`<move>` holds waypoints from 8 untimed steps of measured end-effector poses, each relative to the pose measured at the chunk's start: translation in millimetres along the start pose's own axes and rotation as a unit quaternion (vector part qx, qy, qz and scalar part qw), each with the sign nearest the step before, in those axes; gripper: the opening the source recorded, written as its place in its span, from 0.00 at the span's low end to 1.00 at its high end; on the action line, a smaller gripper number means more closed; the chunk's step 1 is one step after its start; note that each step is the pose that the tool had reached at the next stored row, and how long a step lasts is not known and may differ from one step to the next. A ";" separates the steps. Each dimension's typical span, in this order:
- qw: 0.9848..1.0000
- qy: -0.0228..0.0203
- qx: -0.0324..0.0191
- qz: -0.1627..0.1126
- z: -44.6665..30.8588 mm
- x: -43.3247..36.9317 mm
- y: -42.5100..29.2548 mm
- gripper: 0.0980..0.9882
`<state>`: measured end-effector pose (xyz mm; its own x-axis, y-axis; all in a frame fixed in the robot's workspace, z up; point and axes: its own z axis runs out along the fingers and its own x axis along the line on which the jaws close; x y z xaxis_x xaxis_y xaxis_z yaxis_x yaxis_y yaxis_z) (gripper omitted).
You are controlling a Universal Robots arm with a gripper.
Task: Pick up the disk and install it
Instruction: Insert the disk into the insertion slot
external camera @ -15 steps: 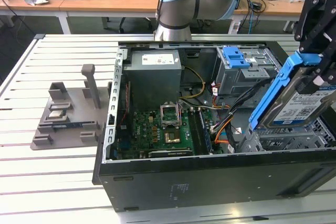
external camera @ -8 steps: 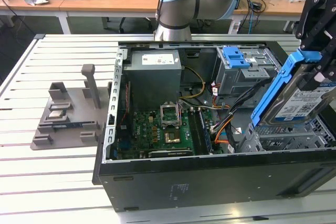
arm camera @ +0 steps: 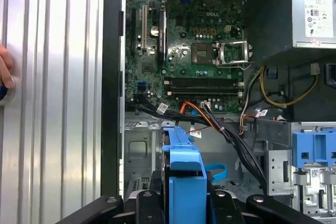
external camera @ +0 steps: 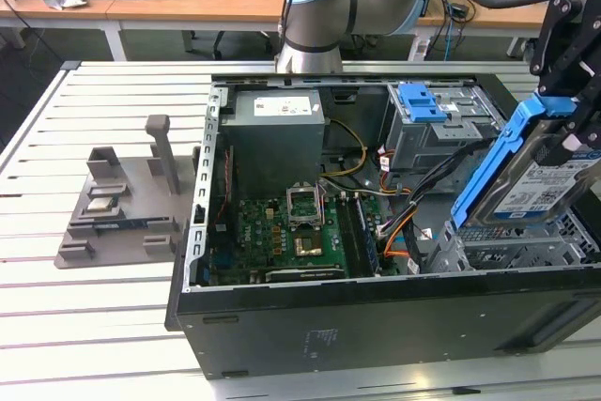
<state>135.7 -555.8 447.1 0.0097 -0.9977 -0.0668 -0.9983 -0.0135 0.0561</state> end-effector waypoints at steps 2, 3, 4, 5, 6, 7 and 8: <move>1.000 0.000 0.000 0.000 0.9 1.1 -0.3 0.30; 1.000 0.001 0.000 0.000 1.2 1.6 -0.4 0.30; 1.000 0.001 0.000 0.000 1.5 2.1 -0.5 0.30; 1.000 0.001 0.000 0.000 1.8 2.6 -0.6 0.30; 1.000 0.001 0.000 0.000 2.0 3.1 -0.7 0.30; 1.000 0.002 0.000 0.000 2.4 3.6 -0.9 0.30; 1.000 0.002 0.000 0.000 3.2 4.2 -1.5 0.30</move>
<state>137.1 -559.8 443.6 0.0101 -0.9979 -0.0635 -0.9983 -0.0137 0.0562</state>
